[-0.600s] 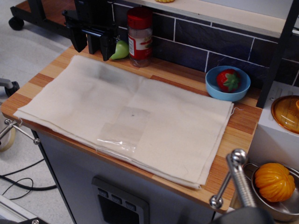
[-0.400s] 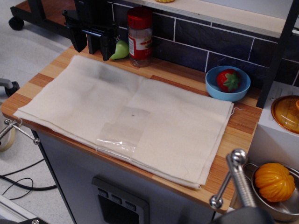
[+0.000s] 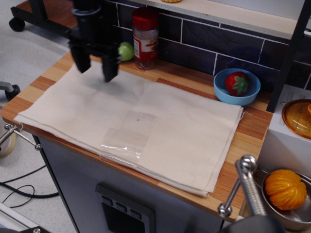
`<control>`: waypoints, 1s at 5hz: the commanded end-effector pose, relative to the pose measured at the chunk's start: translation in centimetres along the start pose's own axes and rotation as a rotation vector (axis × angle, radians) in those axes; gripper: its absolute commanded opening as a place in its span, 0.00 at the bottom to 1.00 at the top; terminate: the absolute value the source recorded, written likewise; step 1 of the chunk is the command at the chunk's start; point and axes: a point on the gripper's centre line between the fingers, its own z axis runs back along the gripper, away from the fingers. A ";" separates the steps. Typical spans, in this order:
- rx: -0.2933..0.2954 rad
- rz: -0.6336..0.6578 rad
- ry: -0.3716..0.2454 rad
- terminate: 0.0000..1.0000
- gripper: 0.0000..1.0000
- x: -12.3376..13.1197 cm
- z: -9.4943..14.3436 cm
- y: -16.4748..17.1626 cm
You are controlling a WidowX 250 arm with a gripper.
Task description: Fold cloth in half
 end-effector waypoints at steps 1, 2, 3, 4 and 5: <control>0.066 -0.024 -0.089 0.00 1.00 -1.7 1.5 3.2; 0.074 -0.029 -0.095 0.00 1.00 -2.5 0.5 4.5; 0.084 -0.028 -0.114 0.00 1.00 -2.9 -0.7 5.4; 0.104 -0.029 -0.117 0.00 1.00 -2.9 -1.4 6.0; 0.119 -0.037 -0.117 0.00 1.00 -3.3 -2.5 6.5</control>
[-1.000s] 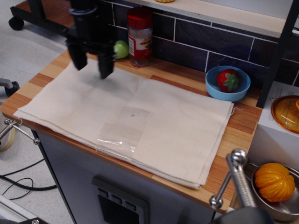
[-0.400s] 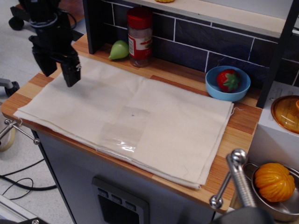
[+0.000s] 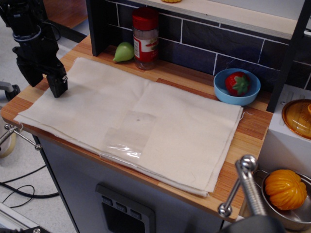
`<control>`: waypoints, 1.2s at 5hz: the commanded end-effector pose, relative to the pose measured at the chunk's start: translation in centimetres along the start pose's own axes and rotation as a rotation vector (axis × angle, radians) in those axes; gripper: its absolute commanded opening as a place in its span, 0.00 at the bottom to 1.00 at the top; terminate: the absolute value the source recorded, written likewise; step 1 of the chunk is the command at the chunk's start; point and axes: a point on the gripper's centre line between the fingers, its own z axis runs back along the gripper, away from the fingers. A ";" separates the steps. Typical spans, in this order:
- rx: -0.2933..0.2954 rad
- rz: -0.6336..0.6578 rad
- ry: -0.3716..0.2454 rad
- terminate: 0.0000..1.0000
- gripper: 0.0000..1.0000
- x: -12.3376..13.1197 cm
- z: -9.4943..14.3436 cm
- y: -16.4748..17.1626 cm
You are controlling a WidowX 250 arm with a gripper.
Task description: Fold cloth in half
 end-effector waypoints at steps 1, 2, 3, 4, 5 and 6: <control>0.045 -0.015 -0.037 0.00 1.00 -0.4 -1.4 0.3; 0.039 0.002 -0.036 0.00 1.00 -0.5 -2.6 -0.3; 0.029 0.011 -0.032 0.00 0.00 -0.6 -3.2 -0.1; 0.028 0.012 -0.038 0.00 0.00 -0.7 -3.4 0.2; 0.024 0.007 -0.034 0.00 0.00 -0.6 -3.4 0.3; 0.023 0.004 -0.009 0.00 0.00 -0.4 -3.6 0.5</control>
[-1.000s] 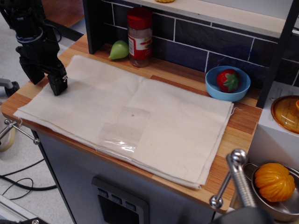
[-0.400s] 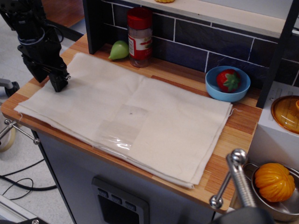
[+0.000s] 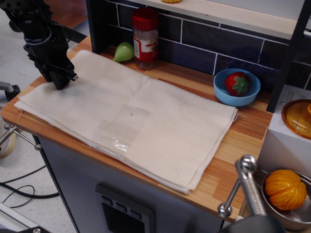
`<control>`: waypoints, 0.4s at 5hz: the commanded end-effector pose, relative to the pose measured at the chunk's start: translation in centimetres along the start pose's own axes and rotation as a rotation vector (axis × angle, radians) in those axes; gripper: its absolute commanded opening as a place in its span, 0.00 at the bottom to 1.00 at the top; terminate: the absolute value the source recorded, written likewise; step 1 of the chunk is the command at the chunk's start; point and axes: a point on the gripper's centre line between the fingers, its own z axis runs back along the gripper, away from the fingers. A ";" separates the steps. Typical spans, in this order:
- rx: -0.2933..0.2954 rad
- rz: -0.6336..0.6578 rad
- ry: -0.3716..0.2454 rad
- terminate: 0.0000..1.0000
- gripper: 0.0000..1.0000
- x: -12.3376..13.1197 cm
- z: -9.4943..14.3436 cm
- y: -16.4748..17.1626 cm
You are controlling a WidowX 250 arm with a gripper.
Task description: Fold cloth in half
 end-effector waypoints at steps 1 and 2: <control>-0.063 -0.003 0.104 0.00 0.00 -0.8 -0.9 -0.3; -0.136 -0.004 0.123 0.00 0.00 0.3 2.7 -1.0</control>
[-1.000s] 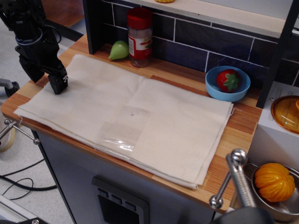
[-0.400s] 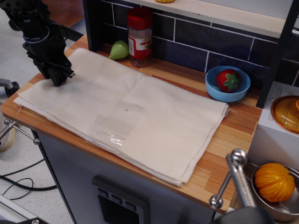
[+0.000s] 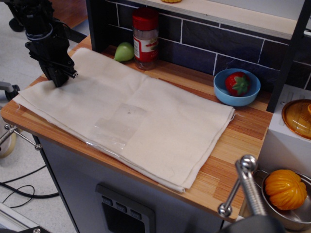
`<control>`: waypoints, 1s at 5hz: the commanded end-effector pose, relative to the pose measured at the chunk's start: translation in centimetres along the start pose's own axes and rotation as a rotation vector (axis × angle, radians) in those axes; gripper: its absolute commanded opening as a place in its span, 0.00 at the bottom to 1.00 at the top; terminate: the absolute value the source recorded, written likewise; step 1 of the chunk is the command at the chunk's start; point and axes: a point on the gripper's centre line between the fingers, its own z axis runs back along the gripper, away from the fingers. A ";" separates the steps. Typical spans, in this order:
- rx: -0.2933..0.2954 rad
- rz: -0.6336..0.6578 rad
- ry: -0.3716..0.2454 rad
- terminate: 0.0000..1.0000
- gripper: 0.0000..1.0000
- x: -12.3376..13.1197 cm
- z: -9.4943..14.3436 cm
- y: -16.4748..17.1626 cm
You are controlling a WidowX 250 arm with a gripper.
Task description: Fold cloth in half
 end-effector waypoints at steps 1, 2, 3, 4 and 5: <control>-0.161 -0.003 -0.001 0.00 0.00 0.9 6.3 -2.7; -0.206 -0.002 -0.061 0.00 0.00 1.5 8.5 -5.1; -0.227 0.012 -0.107 0.00 0.00 1.9 9.8 -7.7; -0.238 0.027 -0.121 0.00 0.00 1.8 10.6 -10.8; -0.253 0.048 -0.103 0.00 0.00 2.0 11.5 -15.0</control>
